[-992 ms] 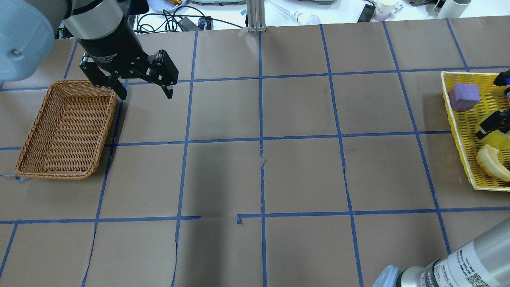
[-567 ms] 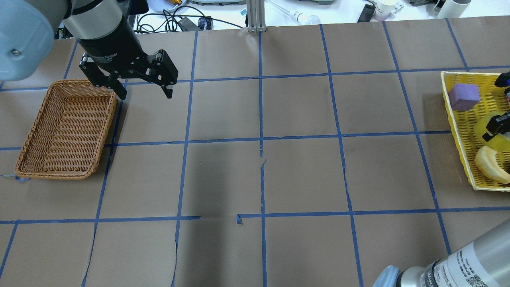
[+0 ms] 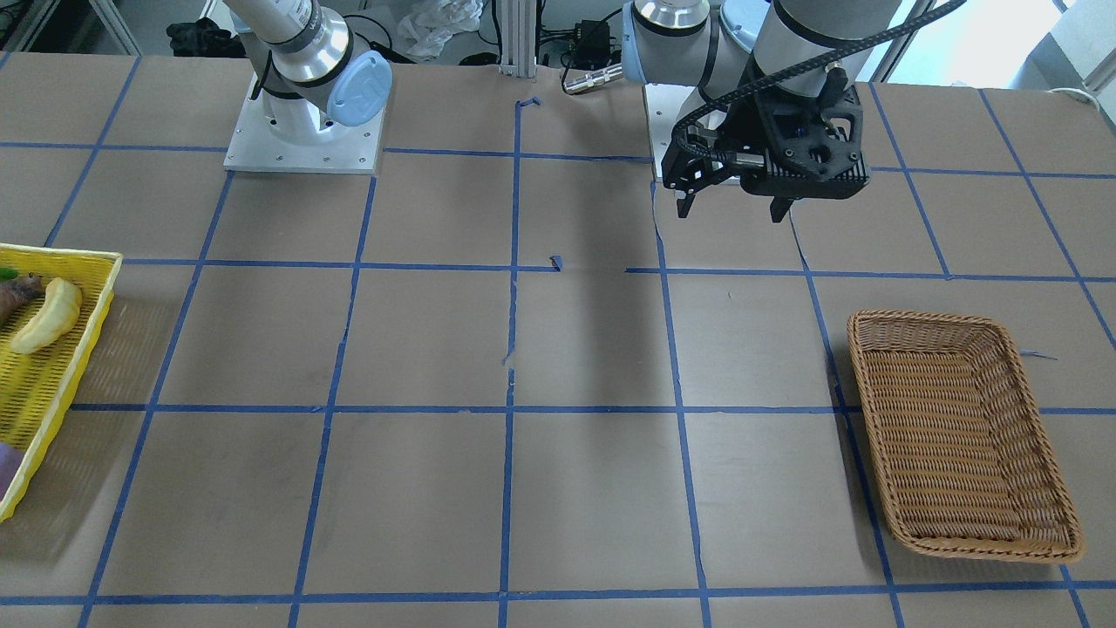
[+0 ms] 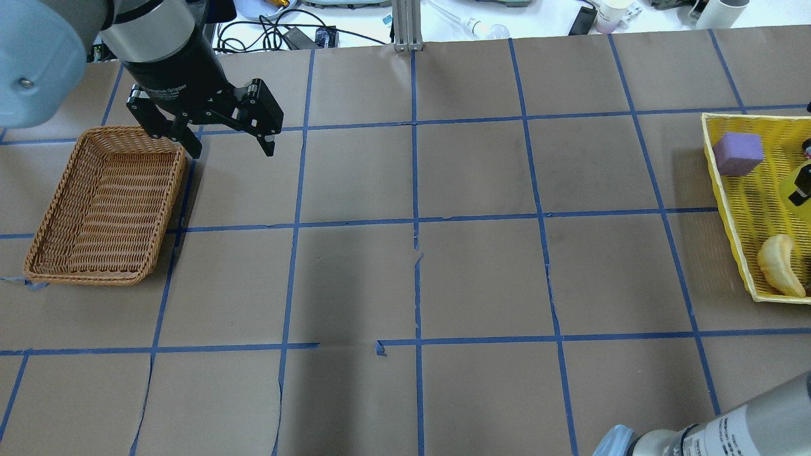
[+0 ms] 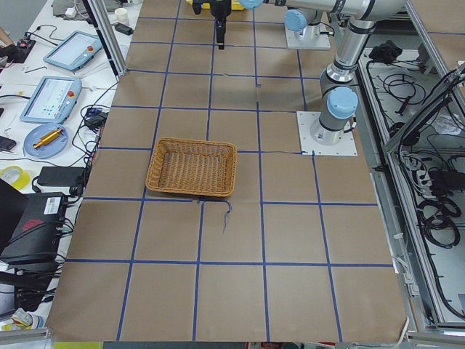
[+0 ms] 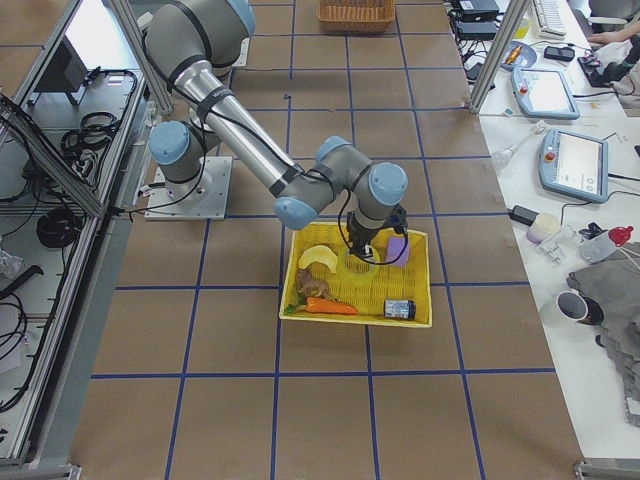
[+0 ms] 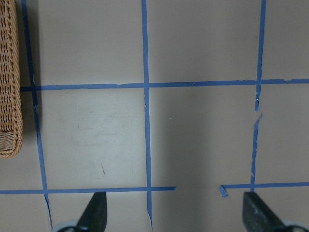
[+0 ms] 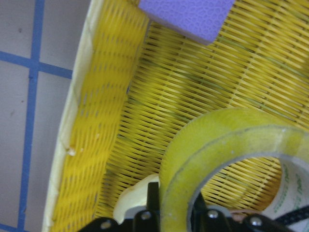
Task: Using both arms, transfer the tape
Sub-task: 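Reach the right gripper into the yellow tray and grasp the yellow tape roll, then carry the tape roll with the right gripper to the table center and set it down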
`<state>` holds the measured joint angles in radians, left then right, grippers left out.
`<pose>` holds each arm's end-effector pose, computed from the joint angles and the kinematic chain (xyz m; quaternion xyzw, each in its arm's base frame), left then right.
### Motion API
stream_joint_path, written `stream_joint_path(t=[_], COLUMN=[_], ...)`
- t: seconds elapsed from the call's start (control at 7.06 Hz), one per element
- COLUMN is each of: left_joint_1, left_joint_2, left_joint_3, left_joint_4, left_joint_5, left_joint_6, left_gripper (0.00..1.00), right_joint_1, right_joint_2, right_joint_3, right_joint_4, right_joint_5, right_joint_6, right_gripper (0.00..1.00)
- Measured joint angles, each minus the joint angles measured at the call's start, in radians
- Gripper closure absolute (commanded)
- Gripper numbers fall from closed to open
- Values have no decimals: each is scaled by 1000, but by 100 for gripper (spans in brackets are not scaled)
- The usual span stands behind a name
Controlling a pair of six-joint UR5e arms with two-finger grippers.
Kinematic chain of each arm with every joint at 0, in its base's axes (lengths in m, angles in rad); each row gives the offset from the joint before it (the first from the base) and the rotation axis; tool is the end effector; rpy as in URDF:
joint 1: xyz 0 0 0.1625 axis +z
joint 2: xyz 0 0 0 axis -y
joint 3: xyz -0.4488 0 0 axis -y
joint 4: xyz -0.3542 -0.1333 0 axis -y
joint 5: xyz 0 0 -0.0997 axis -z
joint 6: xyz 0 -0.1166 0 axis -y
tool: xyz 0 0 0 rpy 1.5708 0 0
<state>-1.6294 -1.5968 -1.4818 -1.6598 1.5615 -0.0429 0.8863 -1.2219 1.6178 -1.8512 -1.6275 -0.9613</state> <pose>-0.1612 -0.4531 0.5143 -0.0078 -0.9999 -0.0132 0.0040 -0.2596 -0.5185 0.3205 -0.1393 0.9882 0.0600 0.0230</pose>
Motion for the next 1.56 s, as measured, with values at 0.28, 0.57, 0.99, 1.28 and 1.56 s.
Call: stream_joint_path(t=[0.28,0.57,0.99,1.28,1.56], left_joint_1=[0,0,-1,0,0], left_joint_2=[0,0,0,0,0], left_joint_3=[0,0,0,0,0], left_joint_4=[0,-1,0,0,0], left_joint_5=[0,0,-1,-1,-1], left_joint_6=[0,0,0,0,0], left_gripper=[0,0,0,0,0], right_joint_1=[135,340,728,898,991], right_joint_2=[-71,-84,-64,20,144], right_joint_3=[2,0,-5,-35,-101], right_joint_4=[42,53,-38,-146,-228], right_joint_5=[-8,-1,3,24,70], right_joint_6=[117,376,918,1148,1278], right_gripper=[100,100,100,100,100])
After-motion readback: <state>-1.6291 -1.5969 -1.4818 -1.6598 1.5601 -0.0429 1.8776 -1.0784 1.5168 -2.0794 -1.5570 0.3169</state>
